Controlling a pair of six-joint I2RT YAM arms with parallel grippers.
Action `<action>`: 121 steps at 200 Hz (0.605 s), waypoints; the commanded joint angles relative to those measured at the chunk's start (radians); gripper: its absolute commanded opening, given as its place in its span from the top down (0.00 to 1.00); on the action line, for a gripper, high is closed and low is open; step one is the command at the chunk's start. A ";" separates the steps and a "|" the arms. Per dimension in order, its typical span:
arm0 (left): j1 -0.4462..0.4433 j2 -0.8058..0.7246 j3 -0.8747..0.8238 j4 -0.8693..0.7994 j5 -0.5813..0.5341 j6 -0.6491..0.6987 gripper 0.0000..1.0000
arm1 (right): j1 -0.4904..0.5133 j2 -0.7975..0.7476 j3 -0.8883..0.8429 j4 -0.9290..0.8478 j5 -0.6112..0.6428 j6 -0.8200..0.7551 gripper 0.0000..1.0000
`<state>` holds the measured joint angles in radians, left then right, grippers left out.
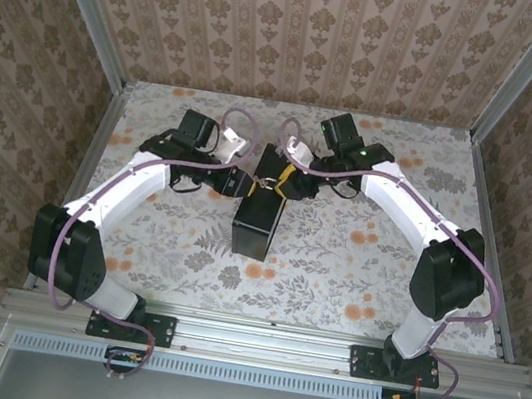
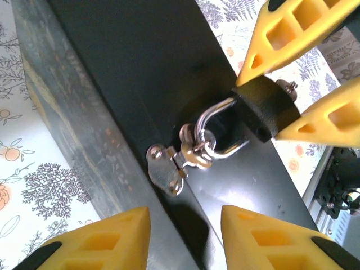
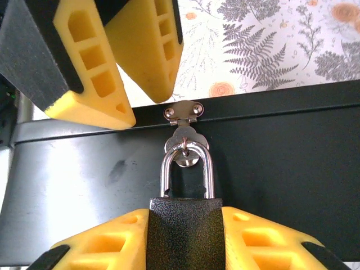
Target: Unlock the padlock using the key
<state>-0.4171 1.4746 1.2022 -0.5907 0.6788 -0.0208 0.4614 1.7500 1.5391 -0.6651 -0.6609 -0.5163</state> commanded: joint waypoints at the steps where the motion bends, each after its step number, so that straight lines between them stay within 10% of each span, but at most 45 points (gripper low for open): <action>1: 0.008 0.004 0.028 0.002 0.038 0.024 0.61 | -0.036 0.018 0.044 -0.049 -0.141 0.163 0.77; 121: -0.001 -0.006 0.056 0.002 0.059 0.030 0.61 | -0.142 0.013 -0.185 0.286 -0.224 1.254 0.77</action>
<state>-0.4171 1.4754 1.2266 -0.5869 0.7086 -0.0158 0.3439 1.7786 1.4311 -0.4587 -0.9249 0.3946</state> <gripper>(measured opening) 0.389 0.289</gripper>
